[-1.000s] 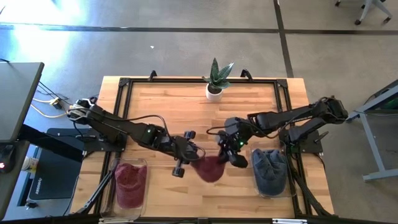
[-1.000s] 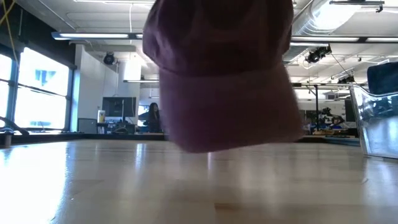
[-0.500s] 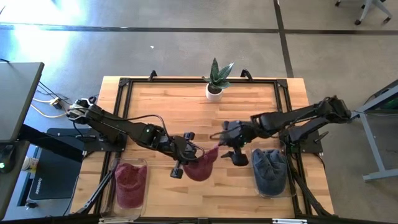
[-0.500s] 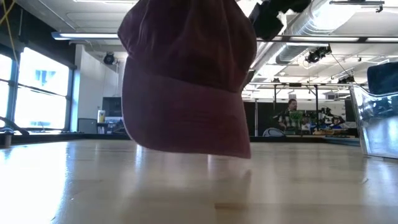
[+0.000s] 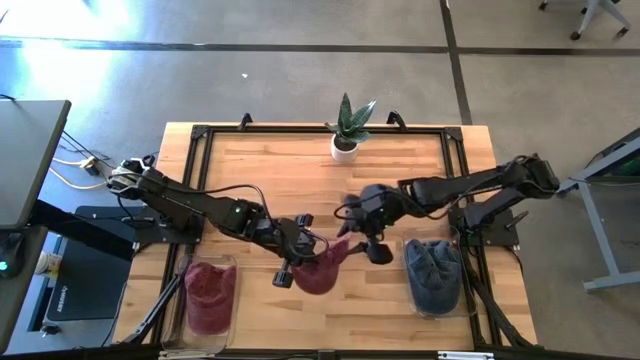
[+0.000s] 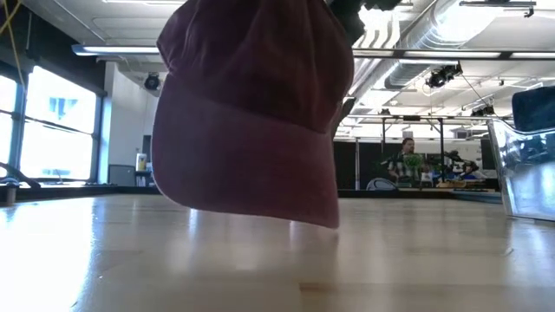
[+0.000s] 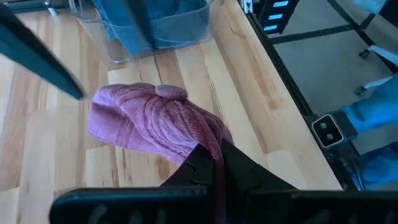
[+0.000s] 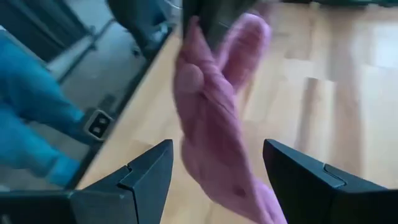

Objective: Pick & Place hat
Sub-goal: Put the red cap into the left transparent bin

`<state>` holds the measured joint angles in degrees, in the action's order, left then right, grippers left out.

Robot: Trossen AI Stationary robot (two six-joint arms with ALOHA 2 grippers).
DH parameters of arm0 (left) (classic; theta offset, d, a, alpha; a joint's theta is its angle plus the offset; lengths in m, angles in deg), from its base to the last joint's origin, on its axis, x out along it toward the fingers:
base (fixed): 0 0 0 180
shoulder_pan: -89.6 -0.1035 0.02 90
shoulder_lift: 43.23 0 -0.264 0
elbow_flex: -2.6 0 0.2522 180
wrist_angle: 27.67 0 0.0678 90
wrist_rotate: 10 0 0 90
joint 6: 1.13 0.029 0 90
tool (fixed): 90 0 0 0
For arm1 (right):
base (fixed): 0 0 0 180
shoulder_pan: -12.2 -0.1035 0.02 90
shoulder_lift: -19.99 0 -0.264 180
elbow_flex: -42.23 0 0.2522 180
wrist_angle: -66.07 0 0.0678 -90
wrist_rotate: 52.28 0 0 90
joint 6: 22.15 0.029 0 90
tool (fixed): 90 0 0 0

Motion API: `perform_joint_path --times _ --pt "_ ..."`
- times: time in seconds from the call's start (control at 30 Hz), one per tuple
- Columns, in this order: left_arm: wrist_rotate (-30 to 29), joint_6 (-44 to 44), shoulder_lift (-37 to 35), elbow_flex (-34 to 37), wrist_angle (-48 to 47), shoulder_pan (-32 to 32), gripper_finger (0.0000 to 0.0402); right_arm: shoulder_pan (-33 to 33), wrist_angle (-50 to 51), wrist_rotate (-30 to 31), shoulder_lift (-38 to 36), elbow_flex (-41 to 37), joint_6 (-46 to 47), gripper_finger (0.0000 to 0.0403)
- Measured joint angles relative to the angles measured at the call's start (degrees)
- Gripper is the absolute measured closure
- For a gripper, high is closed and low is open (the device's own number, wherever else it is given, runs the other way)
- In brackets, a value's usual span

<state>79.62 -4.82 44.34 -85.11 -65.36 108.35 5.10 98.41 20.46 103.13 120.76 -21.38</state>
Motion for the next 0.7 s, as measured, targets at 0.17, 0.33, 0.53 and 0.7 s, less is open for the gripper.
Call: perform_joint_path --times 0.17,0.33,0.53,0.7 --pt "-0.59 -0.82 0.00 0.00 0.06 -0.02 0.0399 0.36 -5.15 -8.25 4.63 -0.09 0.64 0.0159" --pt "-2.14 -1.74 0.00 0.00 -0.42 -0.02 0.0399 -0.50 -14.26 -19.08 8.87 -0.07 8.12 0.0172" --pt "-3.19 -4.20 0.00 0.00 -0.01 0.00 0.0399 -1.82 -17.91 -26.46 10.35 -0.07 14.40 0.0304" --pt "-2.56 -5.54 0.00 -0.02 1.25 0.08 0.0399 -1.73 -24.74 -31.00 9.55 -0.07 21.16 0.0383"
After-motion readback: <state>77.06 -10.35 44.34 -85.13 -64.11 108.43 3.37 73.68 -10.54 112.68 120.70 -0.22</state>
